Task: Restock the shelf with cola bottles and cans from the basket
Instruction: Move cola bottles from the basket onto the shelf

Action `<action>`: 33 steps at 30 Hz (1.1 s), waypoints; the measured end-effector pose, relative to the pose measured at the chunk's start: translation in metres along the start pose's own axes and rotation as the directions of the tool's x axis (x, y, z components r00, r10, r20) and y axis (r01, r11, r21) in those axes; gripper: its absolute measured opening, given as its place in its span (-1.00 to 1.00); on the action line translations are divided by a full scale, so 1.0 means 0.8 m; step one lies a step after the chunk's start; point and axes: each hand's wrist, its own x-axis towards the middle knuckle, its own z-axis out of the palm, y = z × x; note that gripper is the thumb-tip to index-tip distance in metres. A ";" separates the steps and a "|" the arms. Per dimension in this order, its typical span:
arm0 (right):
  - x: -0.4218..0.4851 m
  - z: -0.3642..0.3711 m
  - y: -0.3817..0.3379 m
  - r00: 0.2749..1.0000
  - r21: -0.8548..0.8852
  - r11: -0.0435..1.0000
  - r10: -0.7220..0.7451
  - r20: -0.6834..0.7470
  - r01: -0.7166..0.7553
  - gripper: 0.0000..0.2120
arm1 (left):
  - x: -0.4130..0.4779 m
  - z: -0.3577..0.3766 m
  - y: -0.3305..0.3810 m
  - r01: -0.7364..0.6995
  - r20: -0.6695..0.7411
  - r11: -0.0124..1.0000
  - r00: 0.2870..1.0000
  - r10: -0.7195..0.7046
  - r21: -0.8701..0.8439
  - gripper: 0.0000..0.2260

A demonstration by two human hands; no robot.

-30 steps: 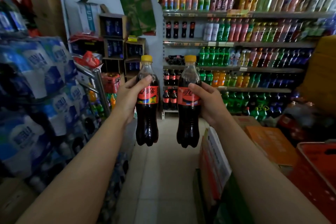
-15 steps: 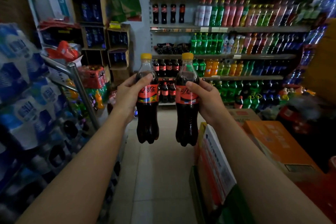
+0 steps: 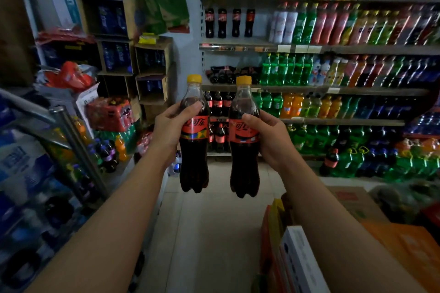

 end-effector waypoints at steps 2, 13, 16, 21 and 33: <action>0.044 -0.008 0.004 1.000 0.002 1.000 0.004 0.007 -0.004 -0.65 | 0.043 0.007 -0.008 -0.002 -0.004 1.000 1.000 0.002 -0.011 -0.56; 0.294 -0.023 0.038 0.999 0.017 0.999 -0.044 0.019 0.044 -0.69 | 0.304 0.013 -0.065 -0.004 0.053 0.999 0.999 0.006 -0.042 -0.71; 0.371 -0.024 0.046 0.998 0.022 0.998 -0.057 -0.009 0.058 -0.67 | 0.387 0.013 -0.078 -0.006 0.067 0.998 0.998 0.010 -0.067 -0.72; 0.498 -0.034 0.057 0.997 0.030 0.998 -0.045 -0.067 0.048 -0.70 | 0.520 0.021 -0.088 0.001 0.128 0.996 0.992 0.010 -0.086 -0.71; 0.754 -0.114 0.063 0.995 0.031 0.994 -0.100 -0.026 0.101 -0.74 | 0.770 0.096 -0.124 -0.060 0.175 0.998 0.983 0.063 -0.027 -0.63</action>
